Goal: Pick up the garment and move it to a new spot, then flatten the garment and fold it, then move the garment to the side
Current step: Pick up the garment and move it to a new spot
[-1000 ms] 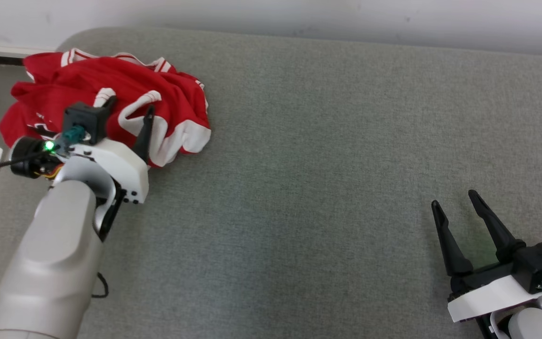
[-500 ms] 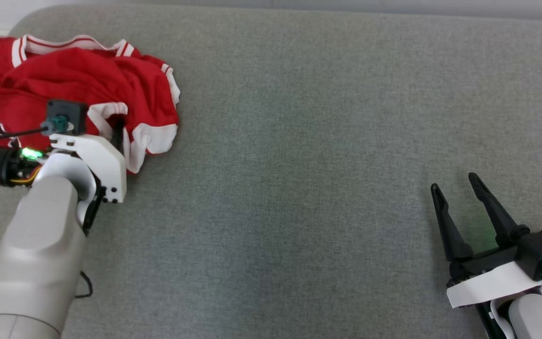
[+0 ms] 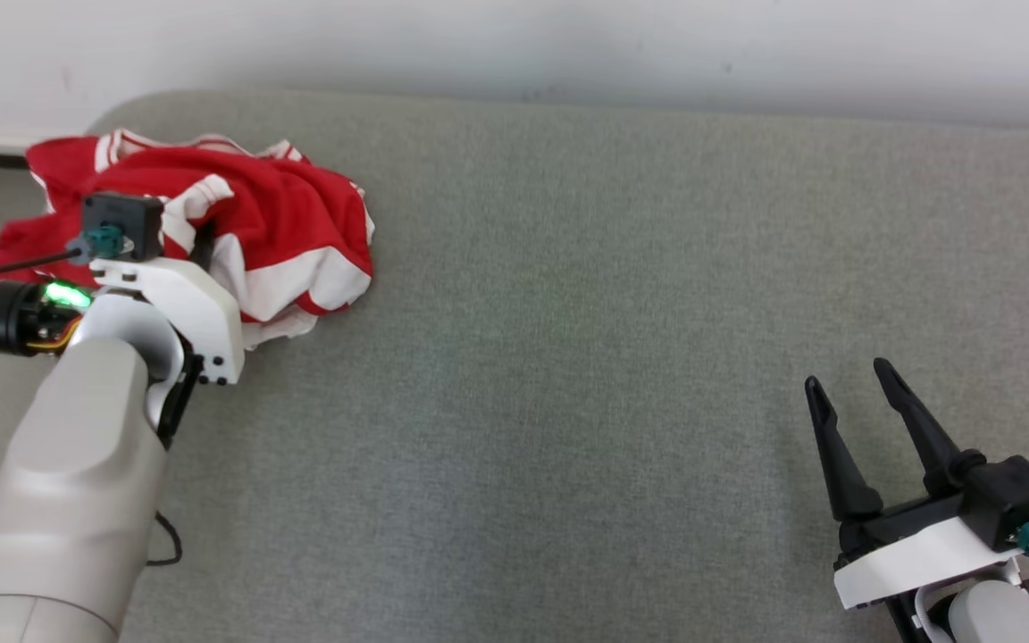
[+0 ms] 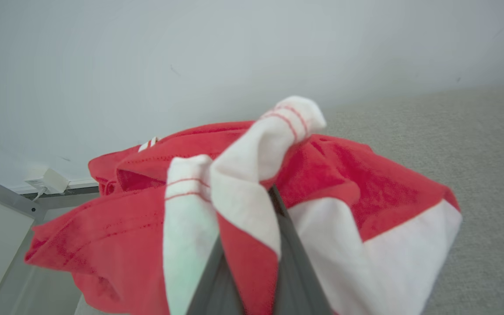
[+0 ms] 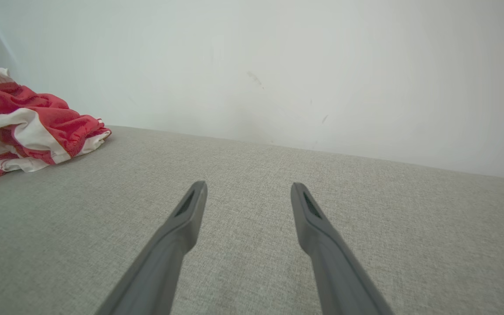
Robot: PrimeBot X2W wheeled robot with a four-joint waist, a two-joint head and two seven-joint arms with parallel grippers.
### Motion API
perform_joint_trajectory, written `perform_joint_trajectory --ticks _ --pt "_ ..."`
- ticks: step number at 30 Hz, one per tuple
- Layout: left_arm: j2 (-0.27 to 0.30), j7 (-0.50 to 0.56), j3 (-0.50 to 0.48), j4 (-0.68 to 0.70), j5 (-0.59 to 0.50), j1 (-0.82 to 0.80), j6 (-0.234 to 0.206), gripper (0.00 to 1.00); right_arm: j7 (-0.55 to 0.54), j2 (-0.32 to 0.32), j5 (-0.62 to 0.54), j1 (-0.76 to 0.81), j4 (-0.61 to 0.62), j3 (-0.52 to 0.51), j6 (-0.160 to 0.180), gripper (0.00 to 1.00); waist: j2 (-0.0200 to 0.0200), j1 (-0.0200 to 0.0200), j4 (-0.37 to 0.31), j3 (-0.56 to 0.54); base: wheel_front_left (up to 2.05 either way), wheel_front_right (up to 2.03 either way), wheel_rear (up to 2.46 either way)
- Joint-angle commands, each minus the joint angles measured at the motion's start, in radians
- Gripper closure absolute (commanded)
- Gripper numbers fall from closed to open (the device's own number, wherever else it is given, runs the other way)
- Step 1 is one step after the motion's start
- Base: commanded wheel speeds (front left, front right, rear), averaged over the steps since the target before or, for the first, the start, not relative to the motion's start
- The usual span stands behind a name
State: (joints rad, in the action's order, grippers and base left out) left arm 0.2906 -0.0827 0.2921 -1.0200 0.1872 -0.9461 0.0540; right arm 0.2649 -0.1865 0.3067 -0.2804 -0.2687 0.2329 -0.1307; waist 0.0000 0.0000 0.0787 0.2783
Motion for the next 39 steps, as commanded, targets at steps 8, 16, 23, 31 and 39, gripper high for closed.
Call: perform_joint_trajectory --ticks 8,16,23,31,39 --pt "-0.010 -0.020 0.015 0.079 0.033 -0.022 0.043 1.00 -0.001 0.024 0.009 0.042 -0.023 0.007 0.000 0.00 0.0000 0.0000 -0.023 -0.134 0.00 0.00 0.00" --pt "-0.044 0.034 0.030 0.243 0.122 0.014 0.072 1.00 -0.001 0.035 0.006 0.080 -0.030 -0.014 0.000 0.00 0.0000 0.0000 -0.074 -0.214 0.00 0.00 0.00" --pt "-0.086 0.121 0.072 0.502 0.223 0.147 0.077 1.00 -0.001 0.040 -0.001 0.106 -0.020 -0.028 0.000 0.00 0.0000 0.0000 -0.148 -0.256 0.00 0.00 0.00" --pt "-0.144 0.187 0.132 0.765 0.298 0.391 0.050 1.00 -0.001 0.044 -0.002 0.116 -0.008 -0.034 0.000 0.00 0.0000 0.0000 -0.259 -0.264 0.00 0.00 0.00" --pt "-0.185 0.159 0.182 0.785 0.314 0.583 0.003 1.00 -0.001 0.038 0.003 0.152 -0.001 -0.064 0.000 0.00 0.0000 0.0000 -0.350 -0.256 0.00 0.00 0.00"
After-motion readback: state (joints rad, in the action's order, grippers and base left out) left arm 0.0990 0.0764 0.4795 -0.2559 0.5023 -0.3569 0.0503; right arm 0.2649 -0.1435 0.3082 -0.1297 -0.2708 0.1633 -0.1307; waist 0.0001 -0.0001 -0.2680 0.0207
